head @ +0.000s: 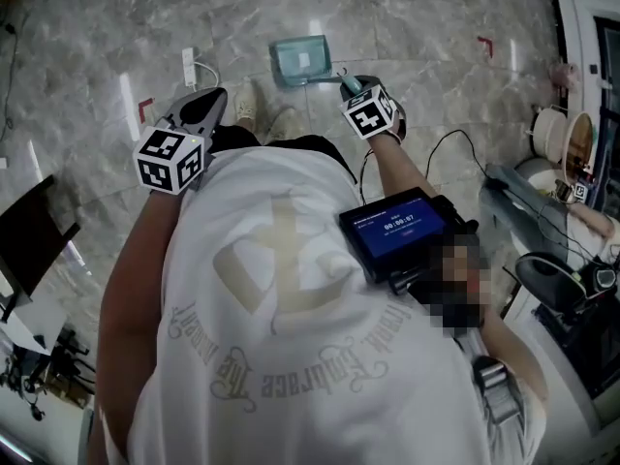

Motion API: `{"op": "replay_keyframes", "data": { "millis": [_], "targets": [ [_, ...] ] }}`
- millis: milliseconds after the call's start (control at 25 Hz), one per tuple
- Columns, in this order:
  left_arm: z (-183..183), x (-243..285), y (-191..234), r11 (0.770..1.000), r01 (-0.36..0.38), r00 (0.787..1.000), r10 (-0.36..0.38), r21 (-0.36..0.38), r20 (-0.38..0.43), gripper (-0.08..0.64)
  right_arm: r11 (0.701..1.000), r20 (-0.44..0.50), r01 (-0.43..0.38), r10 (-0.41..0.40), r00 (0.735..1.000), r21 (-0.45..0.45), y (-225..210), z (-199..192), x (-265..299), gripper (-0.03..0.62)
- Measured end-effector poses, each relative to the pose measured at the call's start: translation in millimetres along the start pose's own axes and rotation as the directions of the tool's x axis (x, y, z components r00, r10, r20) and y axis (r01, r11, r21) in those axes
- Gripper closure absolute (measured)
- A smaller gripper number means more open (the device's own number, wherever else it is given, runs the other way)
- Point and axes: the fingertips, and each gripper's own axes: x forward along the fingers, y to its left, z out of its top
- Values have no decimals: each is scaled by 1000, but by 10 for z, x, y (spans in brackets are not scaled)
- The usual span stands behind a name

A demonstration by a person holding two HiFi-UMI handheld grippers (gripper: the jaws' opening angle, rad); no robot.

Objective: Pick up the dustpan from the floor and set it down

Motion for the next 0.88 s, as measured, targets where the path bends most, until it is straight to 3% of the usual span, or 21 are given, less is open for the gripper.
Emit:
{"op": "replay_keyframes", "data": {
  "millis": [320,680,880],
  "targets": [
    [204,632,88,986,142,990,-143,84,4,548,988,48,79,-86,995,136,-250,13,-222,518],
    [507,1183,-13,936,302,953,-298,179,-48,548,948,105,143,-179,978,285,-432,56,-661,525],
    [635,1413,-90,905,364,931,-354,221,-87,548,931,115,177,-223,968,319,-517,57,-913,526]
  ]
}}
